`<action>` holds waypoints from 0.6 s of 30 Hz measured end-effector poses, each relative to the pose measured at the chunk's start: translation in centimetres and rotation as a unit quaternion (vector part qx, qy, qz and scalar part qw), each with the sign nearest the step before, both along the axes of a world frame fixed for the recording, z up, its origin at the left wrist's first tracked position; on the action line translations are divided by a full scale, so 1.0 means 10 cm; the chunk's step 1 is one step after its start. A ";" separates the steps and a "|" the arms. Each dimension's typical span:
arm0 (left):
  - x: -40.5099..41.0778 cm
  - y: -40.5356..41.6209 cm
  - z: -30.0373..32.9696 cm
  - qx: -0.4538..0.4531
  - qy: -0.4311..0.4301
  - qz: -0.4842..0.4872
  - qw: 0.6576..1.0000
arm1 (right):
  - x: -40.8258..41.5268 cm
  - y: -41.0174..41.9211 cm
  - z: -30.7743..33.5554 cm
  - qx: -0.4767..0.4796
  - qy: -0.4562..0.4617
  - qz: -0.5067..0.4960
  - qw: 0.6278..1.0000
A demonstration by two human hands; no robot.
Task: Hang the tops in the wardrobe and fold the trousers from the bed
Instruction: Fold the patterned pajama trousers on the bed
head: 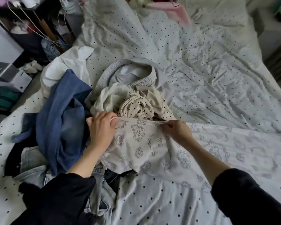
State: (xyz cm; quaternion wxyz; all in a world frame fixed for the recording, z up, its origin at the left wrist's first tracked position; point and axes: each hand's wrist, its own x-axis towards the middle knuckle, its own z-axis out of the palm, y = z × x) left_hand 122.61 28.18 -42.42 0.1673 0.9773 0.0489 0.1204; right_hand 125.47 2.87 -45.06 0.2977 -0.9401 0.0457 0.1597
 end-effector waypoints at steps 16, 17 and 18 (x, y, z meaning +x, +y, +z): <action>-0.90 -1.68 -0.15 0.015 -0.017 -0.302 0.953 | -2.08 -1.60 -0.27 -0.219 -0.034 -0.106 0.969; -0.97 -1.80 -0.18 0.002 -0.005 -0.324 0.946 | -2.16 -1.68 -0.31 -0.232 -0.024 -0.104 0.967; -1.04 -1.96 -0.22 -0.003 0.003 -0.345 0.939 | -2.26 -1.81 -0.36 -0.241 -0.020 -0.107 0.964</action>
